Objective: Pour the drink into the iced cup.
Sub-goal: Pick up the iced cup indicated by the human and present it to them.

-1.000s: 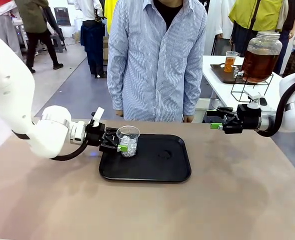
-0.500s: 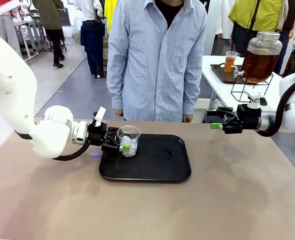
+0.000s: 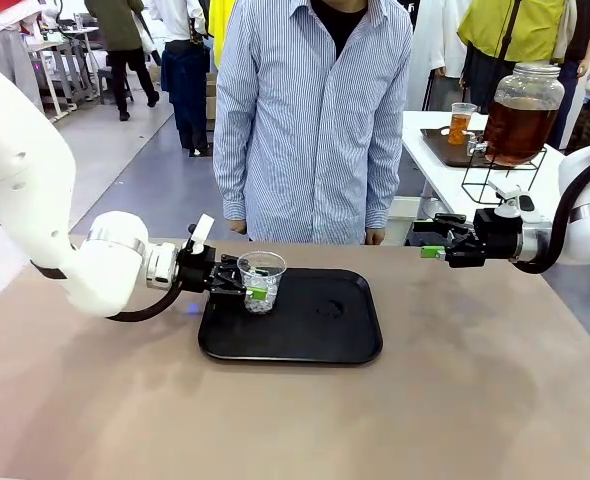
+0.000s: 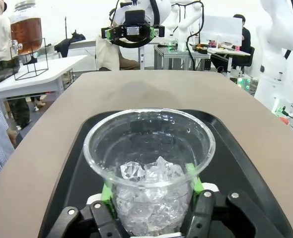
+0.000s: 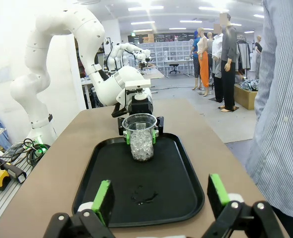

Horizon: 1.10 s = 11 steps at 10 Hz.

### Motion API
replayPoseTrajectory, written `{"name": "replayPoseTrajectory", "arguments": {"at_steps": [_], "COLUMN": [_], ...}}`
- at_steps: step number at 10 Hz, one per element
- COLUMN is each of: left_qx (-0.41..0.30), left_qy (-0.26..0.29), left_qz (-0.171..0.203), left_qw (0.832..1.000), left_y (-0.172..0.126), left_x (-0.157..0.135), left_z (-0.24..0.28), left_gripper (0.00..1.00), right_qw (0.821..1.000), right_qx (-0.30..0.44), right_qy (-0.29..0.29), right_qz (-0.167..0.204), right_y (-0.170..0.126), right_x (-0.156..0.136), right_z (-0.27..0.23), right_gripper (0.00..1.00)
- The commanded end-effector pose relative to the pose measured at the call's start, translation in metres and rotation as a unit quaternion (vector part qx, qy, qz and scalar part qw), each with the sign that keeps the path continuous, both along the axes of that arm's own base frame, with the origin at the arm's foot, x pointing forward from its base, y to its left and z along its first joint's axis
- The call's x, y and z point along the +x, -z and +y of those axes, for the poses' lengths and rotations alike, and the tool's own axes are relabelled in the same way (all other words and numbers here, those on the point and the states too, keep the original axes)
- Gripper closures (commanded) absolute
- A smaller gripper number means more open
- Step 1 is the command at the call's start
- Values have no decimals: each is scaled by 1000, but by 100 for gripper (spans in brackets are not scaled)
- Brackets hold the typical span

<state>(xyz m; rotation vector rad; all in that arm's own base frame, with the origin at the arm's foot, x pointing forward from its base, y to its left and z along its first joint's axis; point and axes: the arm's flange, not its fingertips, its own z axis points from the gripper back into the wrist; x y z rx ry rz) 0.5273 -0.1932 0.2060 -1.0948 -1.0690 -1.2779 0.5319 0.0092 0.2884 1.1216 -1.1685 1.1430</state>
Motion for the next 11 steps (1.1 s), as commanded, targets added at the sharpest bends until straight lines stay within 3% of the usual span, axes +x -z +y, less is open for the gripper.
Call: {"name": "replayPoseTrajectory", "arguments": {"at_steps": [1,4,8,11], "left_qx": [-8,-22,-36,-44], "left_qy": [-13,-16,-38,-48], "left_qz": [-15,-18,-23,-18], "left_qw": [1000,999,998,998], "left_y": [0,-22,-102,-144], "left_x": [-2,-3,16,31], "left_z": [-4,-8,-27,-35], "left_gripper": [39,39,39,39], "right_qw": [1000,1000,1000,1000], "right_qx": [0,0,0,0], "right_qy": [-1,-1,-1,-1], "right_qz": [-1,-1,-1,-1], "right_y": [-3,-3,-3,-3], "right_x": [2,2,2,2], "right_z": [2,2,2,2], "right_gripper": [0,0,0,0]}}
